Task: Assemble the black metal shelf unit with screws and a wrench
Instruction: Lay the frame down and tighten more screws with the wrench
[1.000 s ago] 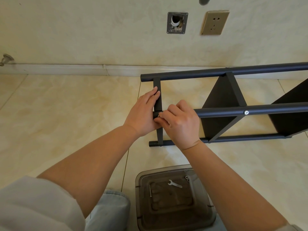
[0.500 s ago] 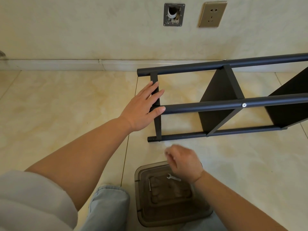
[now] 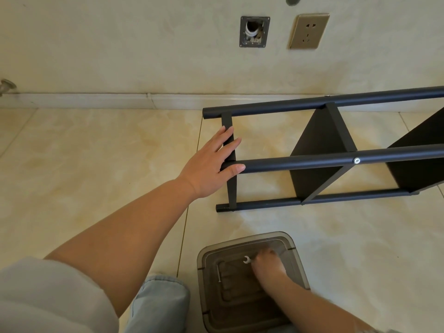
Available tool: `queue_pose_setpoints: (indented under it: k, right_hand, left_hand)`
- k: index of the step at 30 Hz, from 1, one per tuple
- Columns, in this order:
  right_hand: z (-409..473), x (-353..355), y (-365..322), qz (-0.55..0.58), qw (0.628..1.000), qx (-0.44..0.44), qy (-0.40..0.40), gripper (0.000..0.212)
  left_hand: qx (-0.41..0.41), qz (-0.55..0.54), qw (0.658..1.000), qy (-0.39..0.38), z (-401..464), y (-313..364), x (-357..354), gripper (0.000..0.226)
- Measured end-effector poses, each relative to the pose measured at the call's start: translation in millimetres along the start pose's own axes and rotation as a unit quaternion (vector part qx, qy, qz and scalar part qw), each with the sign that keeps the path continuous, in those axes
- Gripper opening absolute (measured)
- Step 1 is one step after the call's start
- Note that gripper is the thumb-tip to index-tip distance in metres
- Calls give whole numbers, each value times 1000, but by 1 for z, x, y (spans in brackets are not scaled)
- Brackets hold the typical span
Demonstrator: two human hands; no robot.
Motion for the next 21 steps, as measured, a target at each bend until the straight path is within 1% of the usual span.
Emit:
queue_pose_setpoints:
  k: [3, 11, 18, 21]
  right_hand:
    - [9, -5, 7, 25, 1000, -10, 1, 30]
    - [17, -24, 18, 109, 994, -19, 0, 37]
    - [10, -14, 26, 159, 986, -50, -14, 36]
    - [2, -5, 30, 174, 982, -60, -33, 36]
  left_hand:
    - [4, -2, 1000, -5, 0, 1, 0, 62]
    - [5, -10, 1000, -4, -2, 0, -4, 64]
    - [6, -4, 1000, 1, -1, 1, -4, 65]
    - [4, -1, 1000, 1, -1, 1, -4, 65]
Point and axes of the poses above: each hand's wrist, its own z-axis towards the middle knuckle, its own x-axis out of the back of the hand, y = z × x, the point moved 7 cm from there along z, towards the middle knuckle, and after that the axes turned 8 degrees about -x, right-handed, at the moved point
